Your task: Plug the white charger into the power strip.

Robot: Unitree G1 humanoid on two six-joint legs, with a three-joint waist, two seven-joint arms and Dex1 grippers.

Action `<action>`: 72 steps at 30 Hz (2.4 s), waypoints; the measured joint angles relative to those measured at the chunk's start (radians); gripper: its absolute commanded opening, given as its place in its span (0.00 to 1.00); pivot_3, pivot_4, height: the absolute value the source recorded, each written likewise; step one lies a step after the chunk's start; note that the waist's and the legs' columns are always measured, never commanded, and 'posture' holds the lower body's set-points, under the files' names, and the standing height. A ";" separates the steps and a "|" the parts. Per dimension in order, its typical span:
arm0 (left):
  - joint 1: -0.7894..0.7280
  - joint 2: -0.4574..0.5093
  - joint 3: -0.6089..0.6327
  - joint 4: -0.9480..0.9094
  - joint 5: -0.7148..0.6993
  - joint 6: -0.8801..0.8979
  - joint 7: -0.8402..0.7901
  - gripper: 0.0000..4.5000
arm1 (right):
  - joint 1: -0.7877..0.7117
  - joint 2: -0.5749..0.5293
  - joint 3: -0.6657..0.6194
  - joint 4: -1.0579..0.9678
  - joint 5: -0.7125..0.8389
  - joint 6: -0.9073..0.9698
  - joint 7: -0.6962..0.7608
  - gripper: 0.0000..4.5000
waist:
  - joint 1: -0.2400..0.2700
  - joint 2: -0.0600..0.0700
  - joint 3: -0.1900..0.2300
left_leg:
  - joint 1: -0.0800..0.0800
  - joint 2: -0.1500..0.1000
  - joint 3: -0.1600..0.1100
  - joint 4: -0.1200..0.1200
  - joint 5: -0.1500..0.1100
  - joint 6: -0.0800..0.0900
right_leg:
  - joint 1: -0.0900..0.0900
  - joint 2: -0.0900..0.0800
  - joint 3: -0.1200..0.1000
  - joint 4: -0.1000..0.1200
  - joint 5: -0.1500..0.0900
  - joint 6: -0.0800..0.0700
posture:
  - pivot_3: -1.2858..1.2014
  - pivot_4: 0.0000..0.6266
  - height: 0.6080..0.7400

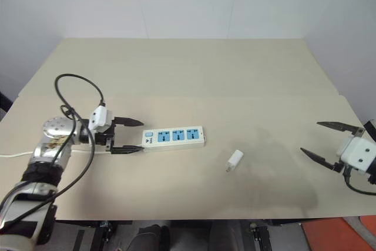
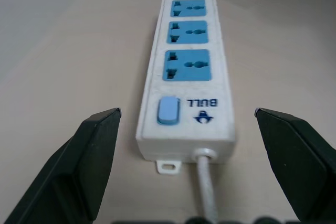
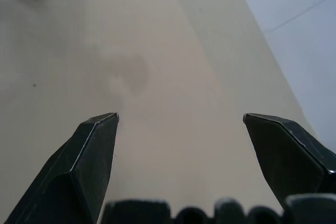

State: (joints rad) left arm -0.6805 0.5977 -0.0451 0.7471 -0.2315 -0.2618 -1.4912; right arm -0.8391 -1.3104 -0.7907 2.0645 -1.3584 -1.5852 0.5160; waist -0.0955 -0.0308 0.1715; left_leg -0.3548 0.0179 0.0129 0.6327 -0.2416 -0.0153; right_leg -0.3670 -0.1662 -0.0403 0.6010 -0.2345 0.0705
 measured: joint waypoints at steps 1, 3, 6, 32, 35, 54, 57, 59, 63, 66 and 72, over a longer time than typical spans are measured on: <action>-0.034 -0.023 0.003 0.066 -0.002 -0.024 -0.015 1.00 | 0.002 -0.001 -0.002 0.000 -0.025 -0.004 -0.031 1.00 | 0.000 0.000 0.000 | 0.000 0.000 0.000 0.000 0.000 0.000 | 0.000 0.000 0.000 0.000 0.000 0.000 | 0.52 0.24 1.00; -0.090 -0.051 0.004 0.165 -0.003 -0.058 -0.051 1.00 | 0.013 -0.010 -0.008 0.000 -0.072 -0.006 -0.076 1.00 | -0.002 0.000 0.000 | 0.000 0.000 0.000 0.000 0.000 0.000 | 0.000 0.000 0.000 -0.001 0.000 0.000 | 0.52 0.24 1.00; -0.152 -0.057 0.001 0.276 -0.004 -0.091 -0.104 1.00 | 0.039 -0.047 -0.012 0.000 -0.144 -0.006 -0.135 1.00 | -0.004 0.000 0.000 | 0.000 0.000 0.000 -0.002 0.000 0.001 | 0.000 0.000 0.000 -0.003 0.000 0.000 | 0.52 0.24 1.00; -0.098 -0.158 0.049 0.433 -0.071 -0.290 -0.118 1.00 | 0.029 -0.163 -0.036 0.000 -0.391 -0.007 -0.347 1.00 | -0.002 0.001 0.000 | -0.001 -0.001 0.001 -0.003 -0.001 0.001 | 0.000 -0.001 0.000 -0.006 0.001 0.002 | 0.52 0.24 1.00; -0.098 -0.166 0.068 0.450 -0.068 -0.306 -0.118 1.00 | 0.006 -0.168 -0.005 0.000 -0.388 -0.007 -0.337 1.00 | -0.002 0.000 0.000 | 0.000 -0.001 0.000 -0.003 -0.001 0.001 | 0.001 -0.001 0.000 -0.006 0.001 0.002 | 0.52 0.24 1.00; -0.098 -0.173 0.138 0.492 0.001 -0.337 -0.114 1.00 | -0.091 -0.183 0.085 0.000 -0.384 -0.008 -0.302 1.00 | -0.003 0.004 -0.003 | 0.001 -0.001 0.000 -0.003 -0.001 0.001 | 0.002 -0.001 0.000 -0.005 0.001 0.002 | 0.52 0.24 1.00; -0.098 -0.167 0.145 0.495 0.008 -0.336 -0.116 0.95 | -0.092 -0.172 0.096 0.000 -0.384 -0.008 -0.303 1.00 | -0.003 0.004 -0.003 | 0.001 -0.001 0.000 -0.003 -0.001 0.001 | 0.002 -0.001 0.000 -0.005 0.001 0.002 | 0.52 0.24 1.00; -0.098 -0.157 0.147 0.497 0.019 -0.336 -0.115 0.86 | -0.092 -0.170 0.102 0.000 -0.384 -0.008 -0.304 1.00 | -0.003 0.004 -0.003 | 0.001 -0.001 0.000 -0.003 -0.001 0.001 | 0.002 -0.001 0.000 -0.005 0.001 0.002 | 0.52 0.24 1.00; -0.097 -0.150 0.155 0.504 0.032 -0.337 -0.111 0.73 | -0.092 -0.160 0.109 0.000 -0.382 -0.008 -0.312 1.00 | -0.003 0.004 -0.003 | 0.001 -0.001 0.000 -0.003 -0.001 0.001 | 0.002 -0.001 0.000 -0.005 0.001 0.002 | 0.52 0.24 1.00; -0.095 -0.157 0.163 0.505 0.038 -0.343 -0.095 0.73 | -0.092 -0.149 0.112 0.000 -0.377 -0.008 -0.316 1.00 | -0.002 0.005 -0.004 | 0.001 -0.002 0.000 -0.003 -0.001 0.001 | 0.002 -0.001 0.000 -0.005 0.001 0.002 | 0.52 0.24 1.00; -0.095 -0.160 0.166 0.505 0.043 -0.330 -0.082 0.73 | -0.102 -0.148 0.112 0.000 -0.364 -0.008 -0.317 1.00 | -0.001 0.006 -0.004 | 0.002 -0.002 0.000 -0.002 -0.001 0.002 | 0.004 -0.001 0.000 -0.005 0.001 0.002 | 0.52 0.24 1.00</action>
State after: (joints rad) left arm -0.7755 0.4374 0.1211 1.2517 -0.1890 -0.5915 -1.5728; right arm -0.9408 -1.4585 -0.6784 2.0642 -1.7220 -1.5928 0.1991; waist -0.0969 -0.0253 0.1674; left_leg -0.3530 0.0163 0.0129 0.6303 -0.2424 -0.0138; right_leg -0.3633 -0.1675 -0.0400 0.5961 -0.2330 0.0724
